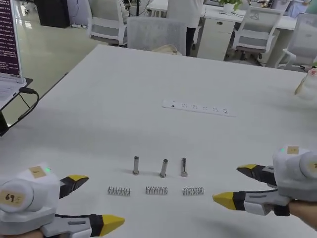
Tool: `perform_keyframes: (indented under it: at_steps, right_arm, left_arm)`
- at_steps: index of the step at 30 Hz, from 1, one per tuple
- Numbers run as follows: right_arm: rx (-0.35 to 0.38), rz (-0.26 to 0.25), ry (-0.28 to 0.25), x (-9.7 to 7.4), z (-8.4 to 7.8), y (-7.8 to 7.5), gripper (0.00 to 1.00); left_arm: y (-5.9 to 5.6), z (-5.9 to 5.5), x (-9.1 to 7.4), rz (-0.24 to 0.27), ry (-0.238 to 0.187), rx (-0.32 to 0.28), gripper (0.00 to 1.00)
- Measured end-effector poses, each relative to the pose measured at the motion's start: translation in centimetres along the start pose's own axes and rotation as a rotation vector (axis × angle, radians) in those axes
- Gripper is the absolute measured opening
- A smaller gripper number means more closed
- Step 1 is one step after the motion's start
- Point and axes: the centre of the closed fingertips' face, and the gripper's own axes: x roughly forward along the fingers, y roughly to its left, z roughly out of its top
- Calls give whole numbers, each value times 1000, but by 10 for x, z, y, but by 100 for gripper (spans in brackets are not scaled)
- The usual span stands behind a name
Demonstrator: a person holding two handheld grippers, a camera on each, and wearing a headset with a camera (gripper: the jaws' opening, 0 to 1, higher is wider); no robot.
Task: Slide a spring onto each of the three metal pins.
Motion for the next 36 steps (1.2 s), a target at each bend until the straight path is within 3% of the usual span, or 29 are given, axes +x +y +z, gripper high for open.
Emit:
perform_keyframes:
  at_steps: [28, 36]
  right_arm:
    - [10, 11, 127, 72, 44, -20, 51]
    - [9, 13, 170, 92, 45, -22, 46]
  left_arm:
    - [-2, 2, -5, 4, -19, -5, 77]
    - [-3, 3, -5, 3, -24, -8, 76]
